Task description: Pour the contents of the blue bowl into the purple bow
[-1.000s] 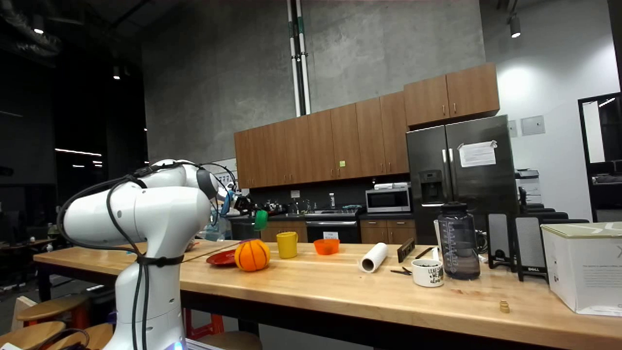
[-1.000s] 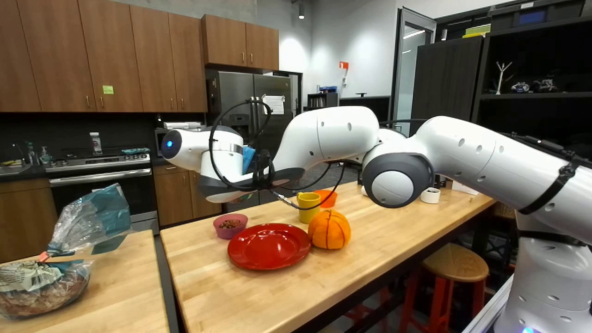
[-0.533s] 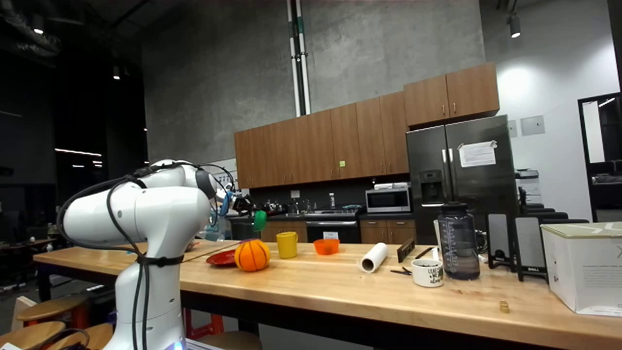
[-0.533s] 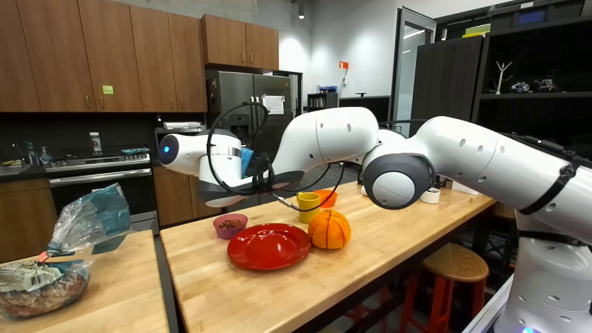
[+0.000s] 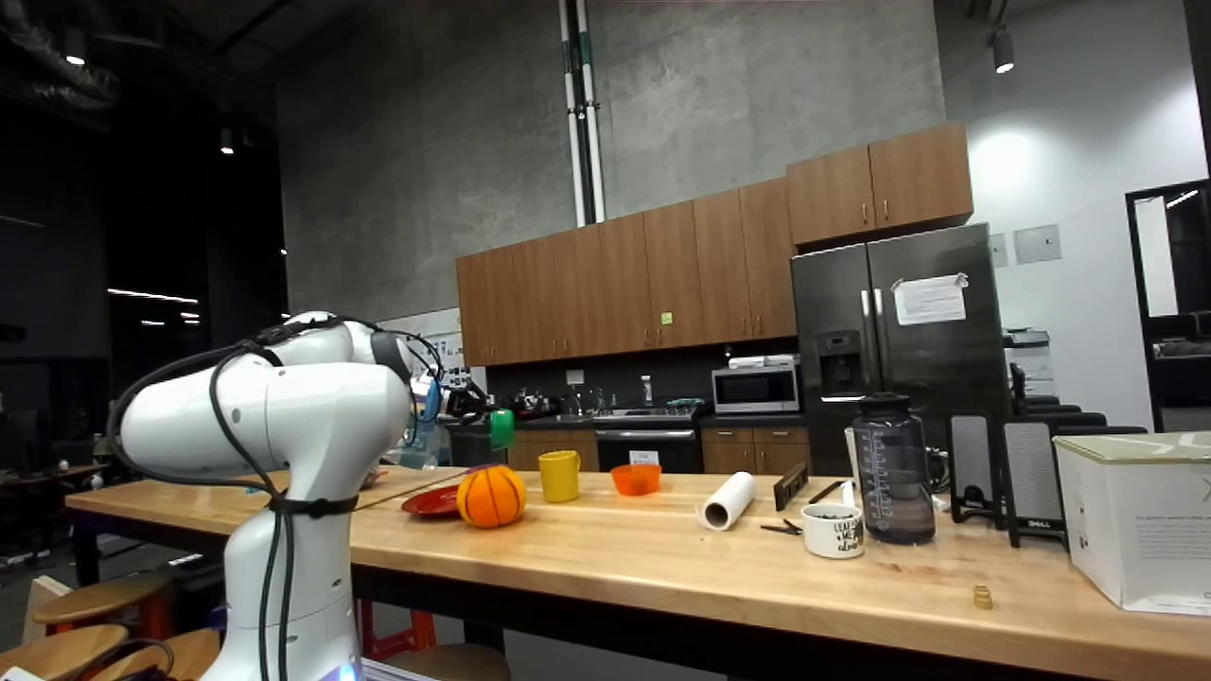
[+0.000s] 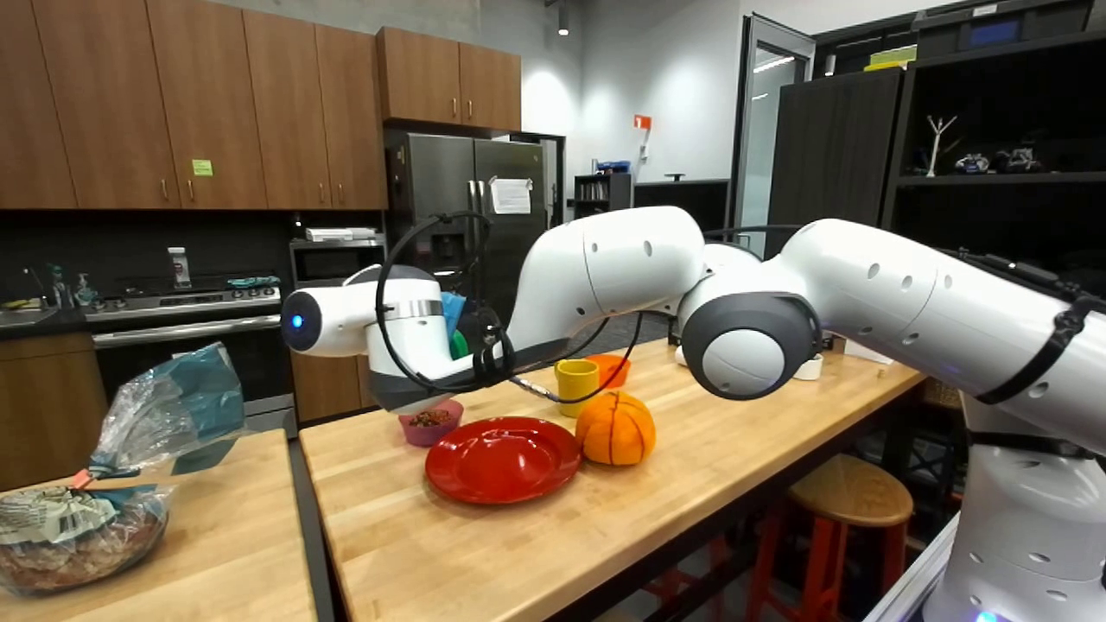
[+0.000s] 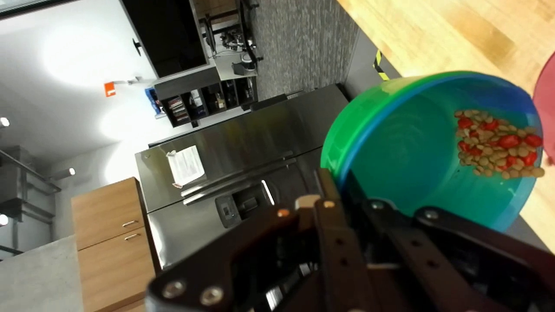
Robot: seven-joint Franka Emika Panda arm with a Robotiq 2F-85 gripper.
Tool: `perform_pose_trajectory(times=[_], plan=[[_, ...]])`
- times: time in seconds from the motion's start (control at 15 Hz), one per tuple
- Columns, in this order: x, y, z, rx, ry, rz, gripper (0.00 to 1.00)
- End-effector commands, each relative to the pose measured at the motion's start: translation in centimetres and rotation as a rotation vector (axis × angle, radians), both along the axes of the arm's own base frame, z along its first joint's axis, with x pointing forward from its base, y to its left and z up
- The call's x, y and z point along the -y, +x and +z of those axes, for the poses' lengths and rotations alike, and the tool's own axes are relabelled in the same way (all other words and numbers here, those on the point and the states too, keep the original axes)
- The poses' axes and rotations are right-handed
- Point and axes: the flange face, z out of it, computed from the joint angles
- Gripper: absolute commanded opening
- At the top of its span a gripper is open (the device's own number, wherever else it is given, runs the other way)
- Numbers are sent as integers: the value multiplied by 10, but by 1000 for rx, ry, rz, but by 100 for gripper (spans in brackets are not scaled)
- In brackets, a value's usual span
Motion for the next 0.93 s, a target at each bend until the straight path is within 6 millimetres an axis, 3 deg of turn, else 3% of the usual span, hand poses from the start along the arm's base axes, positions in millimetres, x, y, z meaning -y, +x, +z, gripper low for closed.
perform_pose_trajectory(times=[0.0, 0.87], plan=[[-3, -6, -6, 79, -46, -1, 2], [-11, -25, -28, 180, -97, -11, 2]])
